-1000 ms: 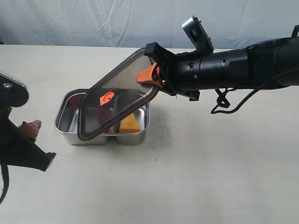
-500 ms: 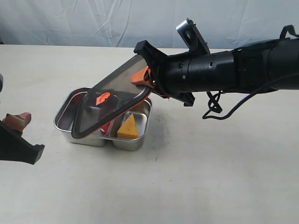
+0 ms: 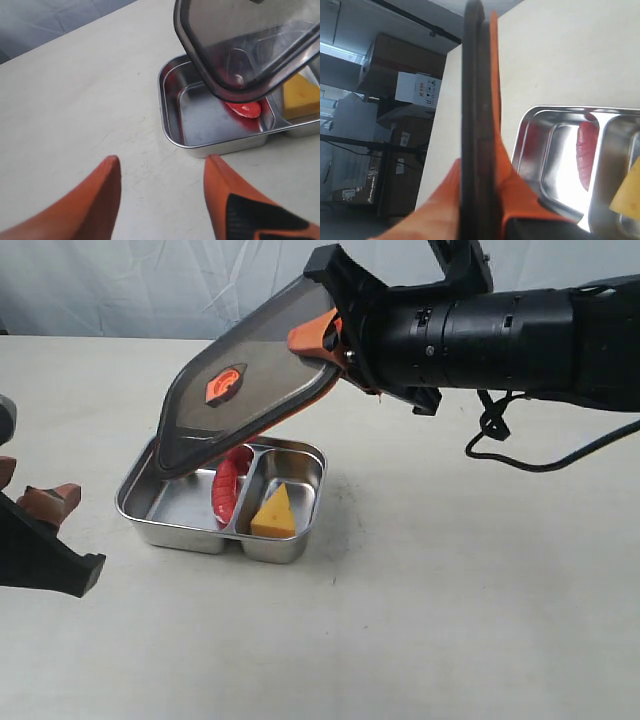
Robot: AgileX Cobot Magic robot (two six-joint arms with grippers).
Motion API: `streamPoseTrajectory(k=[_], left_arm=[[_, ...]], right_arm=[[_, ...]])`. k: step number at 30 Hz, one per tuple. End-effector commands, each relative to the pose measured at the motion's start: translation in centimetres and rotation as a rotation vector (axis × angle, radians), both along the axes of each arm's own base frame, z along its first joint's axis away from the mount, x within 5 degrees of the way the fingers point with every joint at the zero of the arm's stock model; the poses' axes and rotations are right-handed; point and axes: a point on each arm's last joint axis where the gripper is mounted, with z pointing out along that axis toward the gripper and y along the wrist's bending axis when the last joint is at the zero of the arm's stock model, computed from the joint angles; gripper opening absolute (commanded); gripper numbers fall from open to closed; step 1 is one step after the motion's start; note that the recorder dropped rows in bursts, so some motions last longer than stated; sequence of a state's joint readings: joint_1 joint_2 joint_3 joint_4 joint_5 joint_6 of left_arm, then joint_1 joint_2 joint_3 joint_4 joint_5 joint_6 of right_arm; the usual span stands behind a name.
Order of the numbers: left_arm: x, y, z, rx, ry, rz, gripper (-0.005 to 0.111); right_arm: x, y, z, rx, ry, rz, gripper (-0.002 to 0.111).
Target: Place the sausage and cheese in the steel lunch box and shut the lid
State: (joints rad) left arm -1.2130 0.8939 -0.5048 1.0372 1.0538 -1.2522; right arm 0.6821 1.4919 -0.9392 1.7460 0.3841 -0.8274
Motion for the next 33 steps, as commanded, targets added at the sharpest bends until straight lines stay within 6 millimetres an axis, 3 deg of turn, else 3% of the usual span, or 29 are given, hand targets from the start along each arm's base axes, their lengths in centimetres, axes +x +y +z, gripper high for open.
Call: streamPoseTrajectory(k=[1, 7, 13, 18, 25, 33], left_arm=[[-0.2, 0.0, 0.0, -0.018, 0.013, -0.003, 0.049], [-0.2, 0.0, 0.0, -0.018, 0.013, -0.003, 0.049], [-0.2, 0.0, 0.0, -0.018, 0.013, -0.003, 0.049], [-0.2, 0.0, 0.0, -0.018, 0.013, -0.003, 0.049], [-0.2, 0.0, 0.0, -0.018, 0.013, -0.003, 0.049], [-0.2, 0.0, 0.0, -0.018, 0.013, -0.003, 0.049]], right_arm=[[-0.7, -0.4, 1.6, 0.026, -0.052, 0.018, -0.001], [-1.6, -0.7, 3.0, 0.026, -0.112, 0.043, -0.001], [-2.4, -0.2, 3.2, 0.011, -0.131, 0.028, -0.001], [-2.7, -1.1, 3.5, 0.013, -0.136, -0.022, -0.001], [-4.6, -1.5, 4.6, -0.007, -0.289, 0.082, -0.001], [-5.0, -1.8, 3.8, -0.017, -0.272, 0.093, -0.001]])
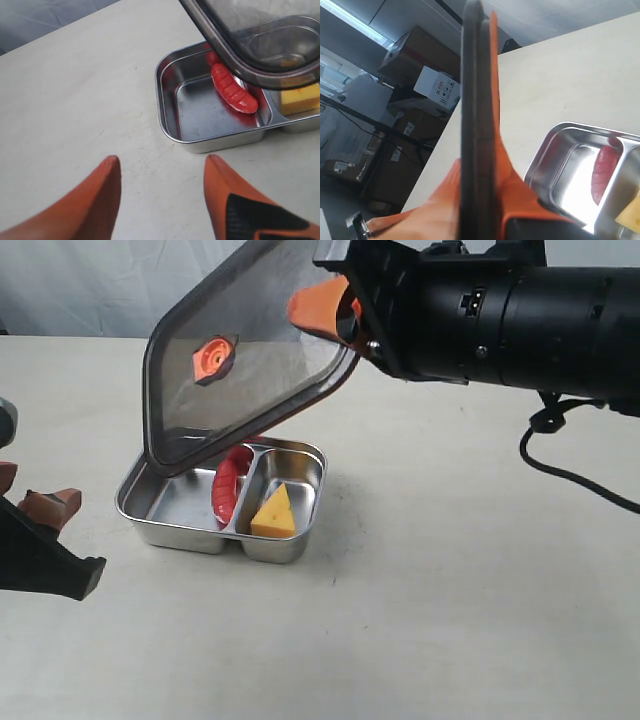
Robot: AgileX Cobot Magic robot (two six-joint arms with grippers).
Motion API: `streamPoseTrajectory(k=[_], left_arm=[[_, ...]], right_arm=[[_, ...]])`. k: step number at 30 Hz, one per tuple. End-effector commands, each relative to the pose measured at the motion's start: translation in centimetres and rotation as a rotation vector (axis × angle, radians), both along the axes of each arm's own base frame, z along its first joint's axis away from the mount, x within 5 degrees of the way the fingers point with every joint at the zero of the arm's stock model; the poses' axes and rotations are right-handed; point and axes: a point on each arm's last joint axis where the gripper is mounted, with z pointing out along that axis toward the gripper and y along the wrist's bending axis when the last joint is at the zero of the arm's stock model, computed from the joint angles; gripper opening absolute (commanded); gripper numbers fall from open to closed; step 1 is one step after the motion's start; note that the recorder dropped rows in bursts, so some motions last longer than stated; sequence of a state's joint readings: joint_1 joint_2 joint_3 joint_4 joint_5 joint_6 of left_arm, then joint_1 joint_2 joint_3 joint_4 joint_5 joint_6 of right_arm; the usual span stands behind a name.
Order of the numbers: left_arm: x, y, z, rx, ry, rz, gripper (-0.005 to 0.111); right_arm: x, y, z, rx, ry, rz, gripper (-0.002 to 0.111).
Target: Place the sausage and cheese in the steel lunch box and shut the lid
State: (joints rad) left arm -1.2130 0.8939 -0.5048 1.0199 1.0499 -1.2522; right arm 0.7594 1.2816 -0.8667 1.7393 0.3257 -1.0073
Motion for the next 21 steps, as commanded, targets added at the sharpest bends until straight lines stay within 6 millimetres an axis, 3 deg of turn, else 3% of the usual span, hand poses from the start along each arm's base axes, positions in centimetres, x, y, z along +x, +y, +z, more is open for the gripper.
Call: streamPoseTrajectory(k=[1, 5, 10, 17, 21], left_arm=[[-0.1, 0.0, 0.1, -0.011, -0.003, -0.005, 0.049], [-0.1, 0.0, 0.1, -0.011, -0.003, -0.005, 0.049], [-0.1, 0.0, 0.1, -0.011, -0.003, -0.005, 0.049], [-0.1, 0.0, 0.1, -0.011, -0.003, -0.005, 0.049], [-0.1, 0.0, 0.1, -0.011, -0.003, -0.005, 0.049]], right_arm=[[-0.3, -0.1, -0.1, 0.000, -0.004, 0.013, -0.001], [0.0, -0.3, -0.2, 0.025, 0.076, -0.048, -0.001], [0.6, -1.1, -1.3, -0.095, 0.084, -0.140, -0.001], [0.0, -0.8, -1.5, -0.176, -0.008, -0.022, -0.001], [-0.3, -0.6, -1.2, -0.133, -0.004, 0.011, -0.001]])
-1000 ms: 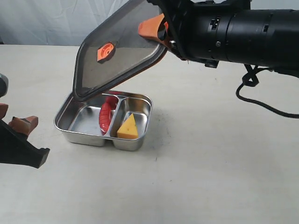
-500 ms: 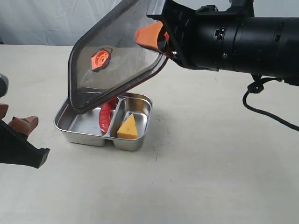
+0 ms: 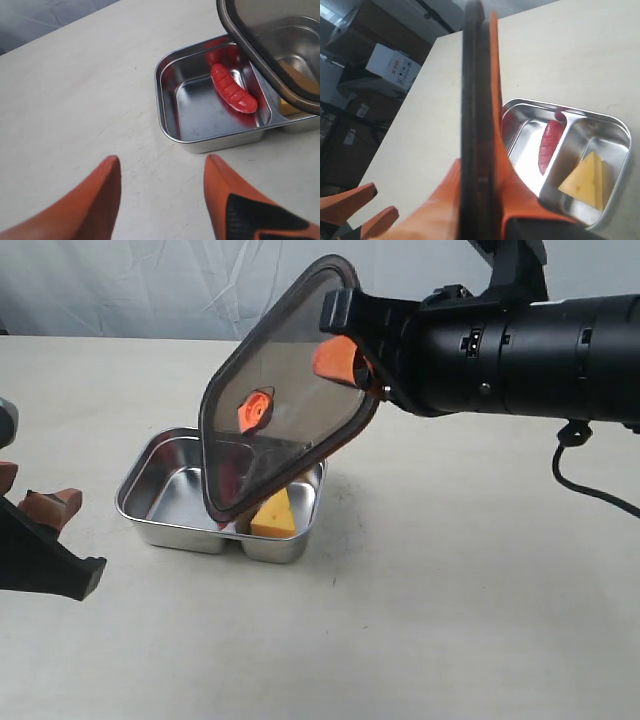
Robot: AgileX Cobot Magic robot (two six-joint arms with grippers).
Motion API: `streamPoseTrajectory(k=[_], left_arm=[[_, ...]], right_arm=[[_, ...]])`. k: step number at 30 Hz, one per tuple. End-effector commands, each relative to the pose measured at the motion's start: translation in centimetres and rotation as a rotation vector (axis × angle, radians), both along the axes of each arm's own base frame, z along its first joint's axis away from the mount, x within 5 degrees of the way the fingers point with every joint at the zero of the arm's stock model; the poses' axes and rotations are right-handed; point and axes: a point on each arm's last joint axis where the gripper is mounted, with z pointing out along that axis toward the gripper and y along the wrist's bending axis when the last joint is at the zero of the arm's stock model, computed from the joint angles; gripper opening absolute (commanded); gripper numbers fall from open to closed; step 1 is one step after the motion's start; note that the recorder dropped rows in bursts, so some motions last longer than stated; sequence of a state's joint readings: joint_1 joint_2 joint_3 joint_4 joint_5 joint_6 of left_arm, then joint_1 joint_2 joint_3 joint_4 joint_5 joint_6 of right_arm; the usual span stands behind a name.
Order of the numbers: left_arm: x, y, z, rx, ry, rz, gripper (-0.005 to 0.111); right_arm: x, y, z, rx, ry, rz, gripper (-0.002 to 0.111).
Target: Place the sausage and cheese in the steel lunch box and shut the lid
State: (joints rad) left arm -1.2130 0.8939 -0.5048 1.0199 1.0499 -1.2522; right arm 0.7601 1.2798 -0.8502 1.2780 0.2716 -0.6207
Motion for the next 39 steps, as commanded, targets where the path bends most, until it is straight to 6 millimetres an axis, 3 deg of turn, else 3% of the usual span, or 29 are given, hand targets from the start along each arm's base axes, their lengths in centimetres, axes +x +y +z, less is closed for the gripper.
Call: streamPoseTrajectory(k=[1, 6, 14, 18, 22, 27, 33, 39], left_arm=[[-0.1, 0.0, 0.1, -0.011, -0.003, -0.005, 0.049], [-0.1, 0.0, 0.1, -0.011, -0.003, -0.005, 0.049], [-0.1, 0.0, 0.1, -0.011, -0.003, -0.005, 0.049], [-0.1, 0.0, 0.1, -0.011, -0.003, -0.005, 0.049], [-0.1, 0.0, 0.1, -0.011, -0.003, -0.005, 0.049], [-0.1, 0.0, 0.1, -0.011, -0.003, -0.005, 0.049], [-0.1, 0.0, 0.1, -0.011, -0.003, -0.005, 0.049], [-0.1, 0.0, 0.1, -0.011, -0.003, -0.005, 0.049]], right_arm=[[-0.4, 0.2, 0.6, 0.049, -0.012, 0.041, -0.001], [-1.1, 0.3, 0.6, 0.090, -0.002, 0.093, -0.001], [-2.1, -0.9, 0.7, -0.042, -0.098, -0.036, -0.001], [-2.9, -0.2, 1.7, 0.038, -0.142, -0.085, -0.001], [-4.0, 1.3, 1.8, 0.293, -0.120, -0.007, -0.001], [-3.4, 2.1, -1.6, 0.358, 0.043, -0.034, -0.001], [-2.2, 2.7, -5.8, 0.602, 0.105, -0.115, -0.001], [-0.8, 3.4, -9.8, 0.534, 0.186, -0.226, -0.001]])
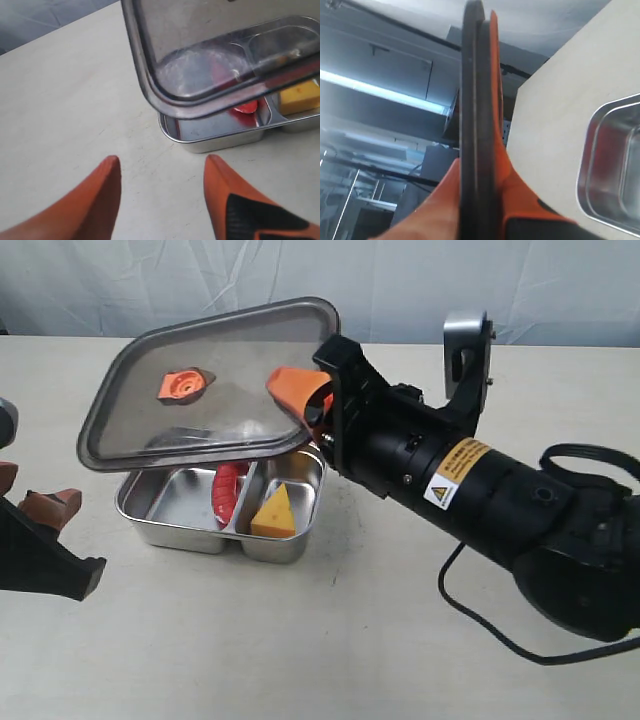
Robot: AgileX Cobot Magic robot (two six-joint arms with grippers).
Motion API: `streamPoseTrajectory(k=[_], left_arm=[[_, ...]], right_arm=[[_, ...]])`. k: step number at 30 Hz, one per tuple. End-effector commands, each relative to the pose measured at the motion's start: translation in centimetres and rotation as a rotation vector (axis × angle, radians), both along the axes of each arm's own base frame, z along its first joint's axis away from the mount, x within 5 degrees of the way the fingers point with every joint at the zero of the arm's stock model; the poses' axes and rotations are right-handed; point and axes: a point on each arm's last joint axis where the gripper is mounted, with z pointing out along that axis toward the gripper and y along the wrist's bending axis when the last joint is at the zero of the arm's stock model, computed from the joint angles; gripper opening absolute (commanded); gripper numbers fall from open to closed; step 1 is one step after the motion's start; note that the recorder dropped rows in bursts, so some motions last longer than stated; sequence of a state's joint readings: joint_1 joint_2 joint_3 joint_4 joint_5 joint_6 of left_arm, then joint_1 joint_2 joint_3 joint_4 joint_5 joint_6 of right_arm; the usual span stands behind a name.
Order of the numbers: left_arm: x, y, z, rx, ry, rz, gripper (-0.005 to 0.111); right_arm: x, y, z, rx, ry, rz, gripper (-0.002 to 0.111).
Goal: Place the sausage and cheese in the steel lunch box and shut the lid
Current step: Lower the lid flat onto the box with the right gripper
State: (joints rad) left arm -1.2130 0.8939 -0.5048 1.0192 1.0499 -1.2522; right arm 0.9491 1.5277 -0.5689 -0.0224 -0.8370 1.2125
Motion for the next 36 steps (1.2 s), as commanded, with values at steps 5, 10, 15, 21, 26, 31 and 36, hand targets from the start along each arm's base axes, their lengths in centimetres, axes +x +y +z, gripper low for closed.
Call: streamPoseTrajectory(k=[5, 10, 15, 21, 26, 31, 36], left_arm=[[-0.1, 0.0, 0.1, -0.010, -0.003, -0.005, 0.049], [-0.1, 0.0, 0.1, -0.010, -0.003, -0.005, 0.049], [-0.1, 0.0, 0.1, -0.010, -0.003, -0.005, 0.049], [-0.1, 0.0, 0.1, -0.010, -0.003, -0.005, 0.049], [-0.1, 0.0, 0.1, -0.010, -0.003, -0.005, 0.049], [-0.1, 0.0, 0.1, -0.010, -0.003, -0.005, 0.049], [-0.1, 0.0, 0.1, -0.010, -0.003, -0.005, 0.049]], right_arm=[[0.9, 0.6, -4.4, -0.013, 0.167, -0.185, -0.001], [-0.5, 2.1, -6.1, -0.016, 0.146, -0.248, -0.001], [-0.6, 4.3, -6.6, 0.020, 0.115, -0.237, -0.001], [-0.3, 4.8, -8.9, -0.046, 0.158, -0.259, -0.001], [-0.3, 4.7, -10.3, -0.092, 0.184, -0.270, -0.001], [-0.4, 4.7, -10.9, -0.123, 0.211, -0.265, -0.001], [-0.1, 4.9, -9.8, 0.004, 0.158, -0.270, -0.001]])
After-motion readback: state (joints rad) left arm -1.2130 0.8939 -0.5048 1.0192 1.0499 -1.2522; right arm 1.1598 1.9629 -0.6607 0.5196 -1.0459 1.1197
